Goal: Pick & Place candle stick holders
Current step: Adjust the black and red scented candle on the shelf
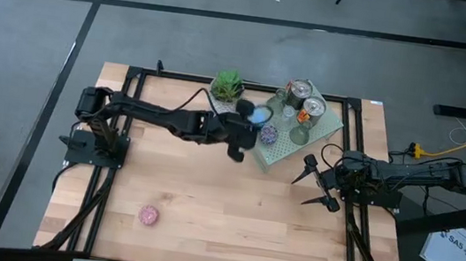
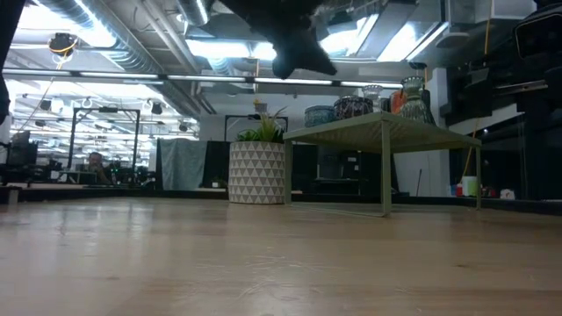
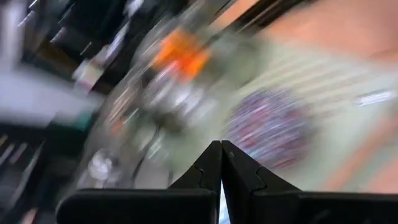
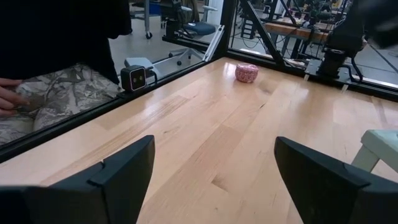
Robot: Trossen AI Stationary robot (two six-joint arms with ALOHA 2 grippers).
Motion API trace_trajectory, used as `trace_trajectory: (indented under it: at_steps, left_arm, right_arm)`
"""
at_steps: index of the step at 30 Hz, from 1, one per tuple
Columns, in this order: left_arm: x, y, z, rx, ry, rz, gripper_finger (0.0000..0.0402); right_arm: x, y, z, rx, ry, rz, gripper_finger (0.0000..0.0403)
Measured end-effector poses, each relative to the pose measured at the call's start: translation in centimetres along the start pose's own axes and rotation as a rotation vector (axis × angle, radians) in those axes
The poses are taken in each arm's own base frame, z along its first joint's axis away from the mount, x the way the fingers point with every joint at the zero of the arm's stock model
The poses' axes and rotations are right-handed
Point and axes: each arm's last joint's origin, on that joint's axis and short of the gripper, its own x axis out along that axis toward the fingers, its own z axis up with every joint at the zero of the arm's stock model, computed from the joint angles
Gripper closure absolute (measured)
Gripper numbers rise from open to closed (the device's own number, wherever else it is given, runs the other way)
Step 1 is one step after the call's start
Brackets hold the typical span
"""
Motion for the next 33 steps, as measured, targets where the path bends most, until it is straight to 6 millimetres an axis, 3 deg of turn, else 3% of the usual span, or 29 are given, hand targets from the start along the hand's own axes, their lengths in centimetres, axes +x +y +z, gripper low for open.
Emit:
trace_trajectory:
  at_steps: [3, 13, 22, 33]
  left_arm:
    - [-0.1, -0.8, 0.4, 0.041, -0.098, -0.133, 0.04]
    - [1.3, -2.4, 0.1, 0.007, -0.195, -0.323, 0.04]
    - [2.8, -3.9, 0.2, 0.016, -0.143, -0.195, 0.04]
    - [3.5, -3.4, -1.2, -0.004, 0.003, -0.127, 0.04]
  right_arm:
    - [0.0, 0.0, 0.0, 0.0, 0.0, 0.0, 0.007]
    - [0.0, 0.0, 0.0, 0.001, 0.0, 0.001, 0.007]
    - [0.0, 0.0, 0.0, 0.002, 0.003, 0.004, 0.007]
    - [0.0, 0.0, -0.1, 0.006, 0.01, 0.005, 0.007]
